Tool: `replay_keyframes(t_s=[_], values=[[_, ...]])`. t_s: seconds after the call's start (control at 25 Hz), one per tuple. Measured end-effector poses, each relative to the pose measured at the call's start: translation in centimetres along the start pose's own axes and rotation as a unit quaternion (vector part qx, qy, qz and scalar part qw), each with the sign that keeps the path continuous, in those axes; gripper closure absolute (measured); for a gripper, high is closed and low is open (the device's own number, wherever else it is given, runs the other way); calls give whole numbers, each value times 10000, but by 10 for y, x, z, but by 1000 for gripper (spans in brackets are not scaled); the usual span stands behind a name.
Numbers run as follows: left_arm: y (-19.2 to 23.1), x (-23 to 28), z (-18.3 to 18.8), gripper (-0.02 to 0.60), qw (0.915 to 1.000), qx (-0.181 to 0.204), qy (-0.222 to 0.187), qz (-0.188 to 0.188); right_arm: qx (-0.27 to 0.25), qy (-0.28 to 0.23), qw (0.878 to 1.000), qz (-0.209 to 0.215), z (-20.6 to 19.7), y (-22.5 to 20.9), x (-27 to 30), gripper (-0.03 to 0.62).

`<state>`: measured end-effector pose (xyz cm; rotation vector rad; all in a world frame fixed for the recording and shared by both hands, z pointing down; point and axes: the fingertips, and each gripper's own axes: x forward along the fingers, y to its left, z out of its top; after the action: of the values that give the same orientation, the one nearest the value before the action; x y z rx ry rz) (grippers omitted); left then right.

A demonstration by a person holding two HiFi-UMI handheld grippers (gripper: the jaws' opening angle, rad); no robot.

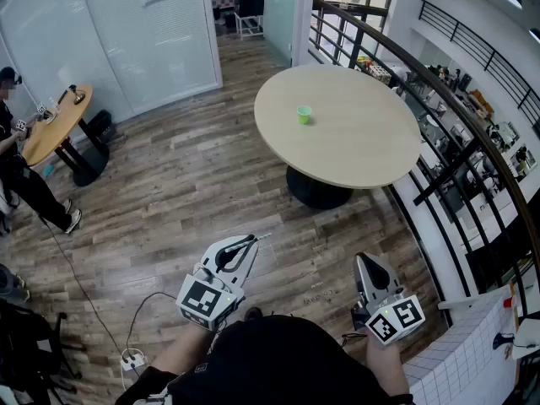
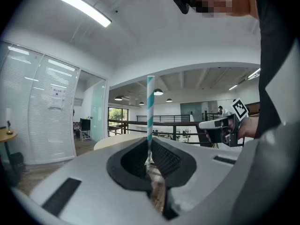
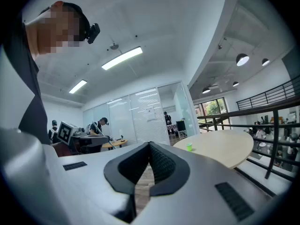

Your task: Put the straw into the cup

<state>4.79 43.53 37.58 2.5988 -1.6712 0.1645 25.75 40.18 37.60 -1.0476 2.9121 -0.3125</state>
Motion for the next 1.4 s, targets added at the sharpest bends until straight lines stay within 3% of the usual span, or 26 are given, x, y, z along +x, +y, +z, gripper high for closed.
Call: replay_keyframes(t_s=[0.44,0.88,1.4], values=[[28,-7,-5,555,9999,-116,-74,-87,131,-113,9998,-109,3,14,21,572],[71,-49,-23,555,9998,-192,-57,-76,286,-1,9996,-31,-14,61,56,572],[116,-44,-34,555,9994,-323,122,68,493,124,9985,183,-20,60,108,571]])
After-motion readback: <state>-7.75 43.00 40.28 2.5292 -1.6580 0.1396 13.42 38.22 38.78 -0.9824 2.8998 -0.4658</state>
